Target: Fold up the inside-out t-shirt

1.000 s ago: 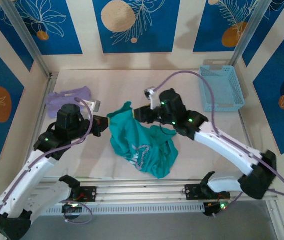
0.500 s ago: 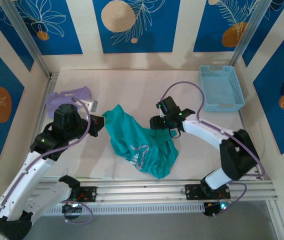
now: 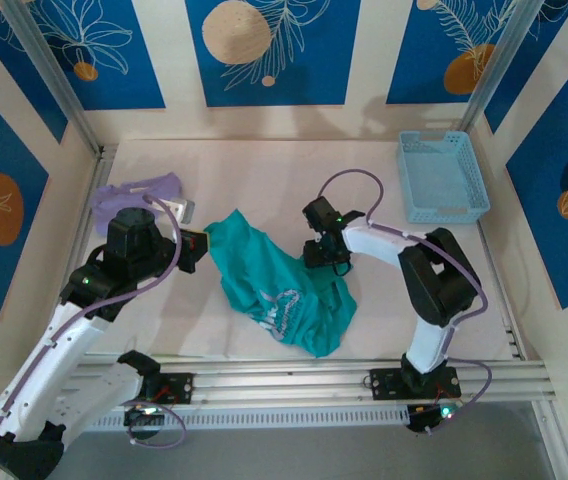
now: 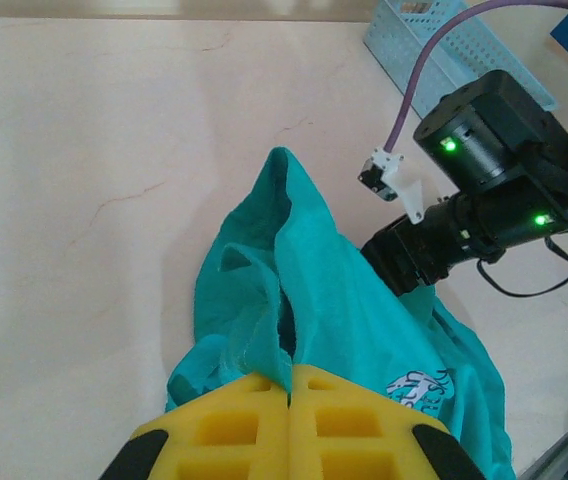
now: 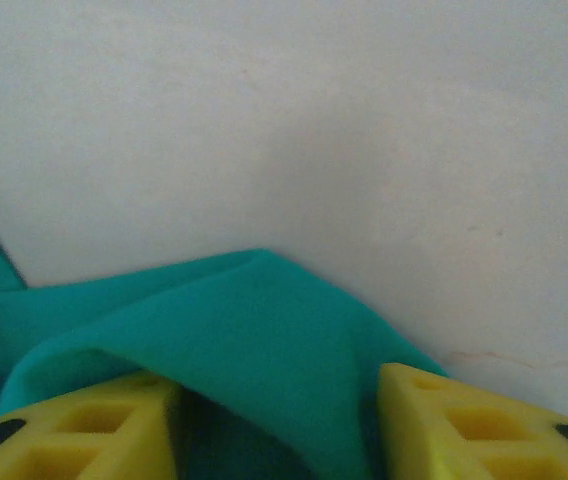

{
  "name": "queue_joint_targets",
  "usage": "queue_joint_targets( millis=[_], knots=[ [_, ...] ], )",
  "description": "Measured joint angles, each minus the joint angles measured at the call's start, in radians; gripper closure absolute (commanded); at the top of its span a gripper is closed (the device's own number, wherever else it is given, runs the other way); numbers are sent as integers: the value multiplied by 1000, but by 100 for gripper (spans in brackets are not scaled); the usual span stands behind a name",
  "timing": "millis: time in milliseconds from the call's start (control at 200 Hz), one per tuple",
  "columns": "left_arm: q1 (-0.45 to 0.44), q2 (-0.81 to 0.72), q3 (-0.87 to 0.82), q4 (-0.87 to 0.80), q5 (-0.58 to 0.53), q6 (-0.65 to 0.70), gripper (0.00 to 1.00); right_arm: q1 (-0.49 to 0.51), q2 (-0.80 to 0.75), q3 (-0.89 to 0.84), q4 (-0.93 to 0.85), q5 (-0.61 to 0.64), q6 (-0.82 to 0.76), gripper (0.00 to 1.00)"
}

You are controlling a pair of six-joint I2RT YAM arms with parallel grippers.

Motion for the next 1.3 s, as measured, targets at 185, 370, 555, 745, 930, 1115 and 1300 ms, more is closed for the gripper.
queue_joint_targets(
  millis=[185,370,555,745,930,1115,1300],
  knots=[
    [0,2,0,-3,-26,1,100,-3,1,8,-1,25,-29,100],
    [7,48,51,-1,-74,0,100,-67,-163,27,6,76,-63,100],
    [87,148,248,27,-70,-3,100,-230,-430,88,82,97,-80,100],
    [226,127,362,132,22,-37,100,-349,-734,-21,185,110,-72,100],
    [250,69,178,205,140,-71,100,-351,-839,-266,200,101,-34,96],
    [252,130,-26,211,275,-117,100,-344,-784,-426,153,70,-4,89],
    [252,133,-58,193,385,-137,100,-323,-744,-397,107,61,-19,74]
  ],
)
